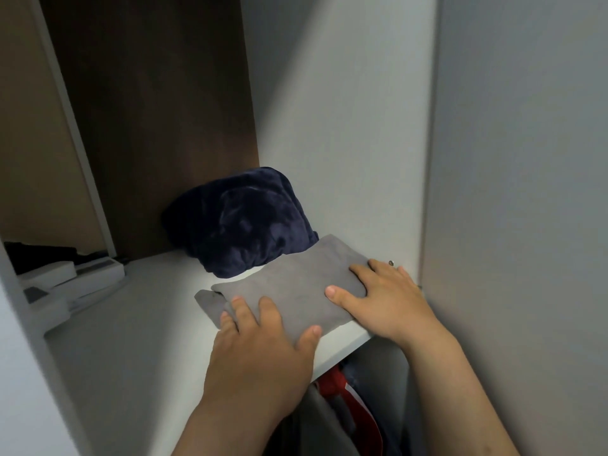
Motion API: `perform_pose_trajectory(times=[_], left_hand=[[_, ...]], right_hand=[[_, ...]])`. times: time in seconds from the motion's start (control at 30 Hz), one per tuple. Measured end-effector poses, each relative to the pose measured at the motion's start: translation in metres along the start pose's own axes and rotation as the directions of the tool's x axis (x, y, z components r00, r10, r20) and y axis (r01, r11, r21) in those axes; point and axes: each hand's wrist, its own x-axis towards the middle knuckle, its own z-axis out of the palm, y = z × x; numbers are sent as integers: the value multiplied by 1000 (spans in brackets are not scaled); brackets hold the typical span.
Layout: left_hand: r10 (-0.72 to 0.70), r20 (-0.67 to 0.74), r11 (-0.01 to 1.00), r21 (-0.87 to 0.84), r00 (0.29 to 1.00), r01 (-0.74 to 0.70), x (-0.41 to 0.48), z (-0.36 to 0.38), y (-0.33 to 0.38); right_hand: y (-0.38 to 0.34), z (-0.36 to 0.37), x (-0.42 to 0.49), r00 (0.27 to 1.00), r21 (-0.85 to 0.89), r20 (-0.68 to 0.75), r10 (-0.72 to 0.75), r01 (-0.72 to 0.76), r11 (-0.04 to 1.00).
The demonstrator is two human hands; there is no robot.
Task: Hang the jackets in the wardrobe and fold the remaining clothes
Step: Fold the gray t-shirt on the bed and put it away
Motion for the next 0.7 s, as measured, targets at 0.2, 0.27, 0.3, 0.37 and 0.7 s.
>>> perform_pose_trajectory(times=[0.2,0.27,0.3,0.37,0.7], left_hand=[[-1,10,1000,13,1000,1,5,-1,4],[3,-10,1000,7,1000,-3,3,-1,3],[9,-23,1000,5,1000,-9,2,-1,3],[21,-53,1000,-8,998,-22,0,-2,1],[674,-178,734,48,717,-678,-53,-1,-11]], right_hand=[[-1,-3,1,1000,4,1,-4,4,1000],[-3,-3,-4,999,11,-53,-15,15,1000],[-3,-3,-8,996,24,-90,-24,26,999],[-3,-2,-19,987,83,-156,-33,46,996],[7,-4,-113,960,66,-281,11,7,998]])
